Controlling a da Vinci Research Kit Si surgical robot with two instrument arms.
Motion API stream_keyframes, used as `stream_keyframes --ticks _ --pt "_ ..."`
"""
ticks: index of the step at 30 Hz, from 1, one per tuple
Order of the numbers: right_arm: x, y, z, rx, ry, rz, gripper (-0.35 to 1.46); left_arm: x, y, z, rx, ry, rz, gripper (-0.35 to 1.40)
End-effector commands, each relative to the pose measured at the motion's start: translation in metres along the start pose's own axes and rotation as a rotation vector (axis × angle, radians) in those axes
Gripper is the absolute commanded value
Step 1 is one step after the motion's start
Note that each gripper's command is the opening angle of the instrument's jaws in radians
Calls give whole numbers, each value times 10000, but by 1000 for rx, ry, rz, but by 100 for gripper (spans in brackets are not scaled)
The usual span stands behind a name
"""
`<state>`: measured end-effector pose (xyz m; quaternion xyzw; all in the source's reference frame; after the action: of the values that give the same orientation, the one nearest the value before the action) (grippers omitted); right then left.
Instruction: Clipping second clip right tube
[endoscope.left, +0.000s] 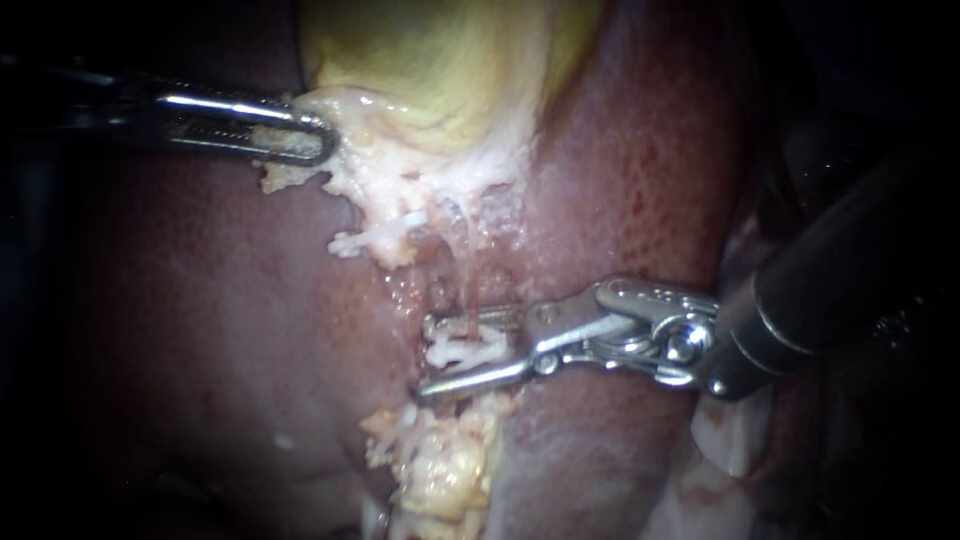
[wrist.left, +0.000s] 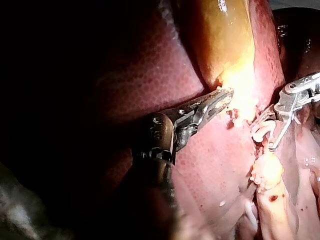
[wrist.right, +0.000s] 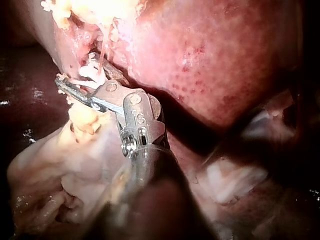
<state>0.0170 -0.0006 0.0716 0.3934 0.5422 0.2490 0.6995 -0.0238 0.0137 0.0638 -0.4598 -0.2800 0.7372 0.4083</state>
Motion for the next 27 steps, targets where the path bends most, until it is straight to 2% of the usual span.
stream_keyframes --ticks 1,12,15,27 --pt "2 -4 0 5 -2 1 50 0 0 0 0 0 0 -35" --pt "28 -39 0 39 12 15 49 0 0 0 0 0 0 -35" --pt "31 -43 0 46 9 17 48 0 0 0 0 0 0 -35" --pt "31 -42 1 66 1 40 40 0 0 0 0 0 0 -35"
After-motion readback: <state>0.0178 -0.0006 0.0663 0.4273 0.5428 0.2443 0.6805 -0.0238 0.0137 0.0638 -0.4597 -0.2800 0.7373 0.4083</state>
